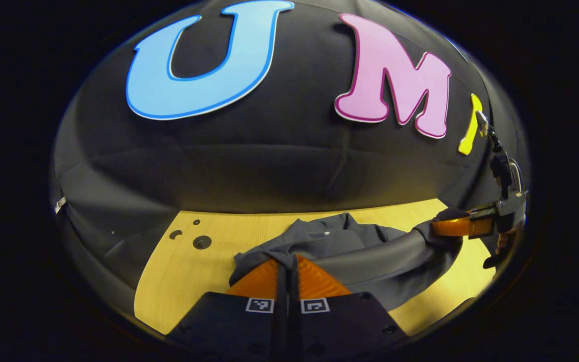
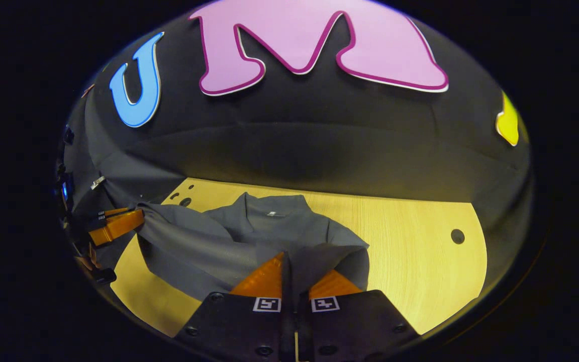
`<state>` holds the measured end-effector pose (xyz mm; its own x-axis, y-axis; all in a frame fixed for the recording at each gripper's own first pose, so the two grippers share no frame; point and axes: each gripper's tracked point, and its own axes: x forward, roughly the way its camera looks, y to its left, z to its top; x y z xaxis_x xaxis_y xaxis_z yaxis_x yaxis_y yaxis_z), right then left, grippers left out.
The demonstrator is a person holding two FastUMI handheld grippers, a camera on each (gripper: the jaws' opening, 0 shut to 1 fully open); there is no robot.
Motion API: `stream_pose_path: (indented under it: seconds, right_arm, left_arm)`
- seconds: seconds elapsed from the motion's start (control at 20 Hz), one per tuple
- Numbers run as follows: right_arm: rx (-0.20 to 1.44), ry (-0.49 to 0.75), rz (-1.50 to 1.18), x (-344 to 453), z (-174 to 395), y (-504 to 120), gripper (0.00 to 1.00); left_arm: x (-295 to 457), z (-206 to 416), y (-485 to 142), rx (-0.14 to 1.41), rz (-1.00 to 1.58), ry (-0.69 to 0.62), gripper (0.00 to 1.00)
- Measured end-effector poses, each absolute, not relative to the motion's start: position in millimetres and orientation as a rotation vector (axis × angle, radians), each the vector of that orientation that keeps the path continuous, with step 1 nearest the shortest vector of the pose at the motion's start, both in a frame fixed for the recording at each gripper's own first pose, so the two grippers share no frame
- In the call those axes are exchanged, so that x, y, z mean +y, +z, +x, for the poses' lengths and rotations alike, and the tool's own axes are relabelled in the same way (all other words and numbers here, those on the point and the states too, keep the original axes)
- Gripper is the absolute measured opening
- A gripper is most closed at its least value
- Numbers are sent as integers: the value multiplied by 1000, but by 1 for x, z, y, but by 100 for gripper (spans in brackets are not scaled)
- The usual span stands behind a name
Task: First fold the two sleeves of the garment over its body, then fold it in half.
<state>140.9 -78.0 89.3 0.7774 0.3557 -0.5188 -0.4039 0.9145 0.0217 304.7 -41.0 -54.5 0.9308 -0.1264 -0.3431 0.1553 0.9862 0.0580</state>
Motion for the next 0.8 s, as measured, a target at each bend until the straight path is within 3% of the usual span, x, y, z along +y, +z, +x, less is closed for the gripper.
stream_pose_path:
  seconds: [0.45,0.6,0.7,0.75,0.8]
  right_arm:
    - [636,330,-46,-88,187,40,7]
    - [628,314,-50,-91,191,40,21]
    - [595,300,-41,-94,189,56,53]
    - [578,290,-42,-100,189,64,58]
    - [560,285,-41,-105,187,73,76]
  left_arm:
    - [-43,356,-100,389,87,-147,6]
    - [-46,355,-99,392,108,-123,12]
    - [-49,350,-85,362,104,-119,37]
    - [-48,345,-77,346,106,-119,52]
    - [-48,339,-68,328,117,-120,63]
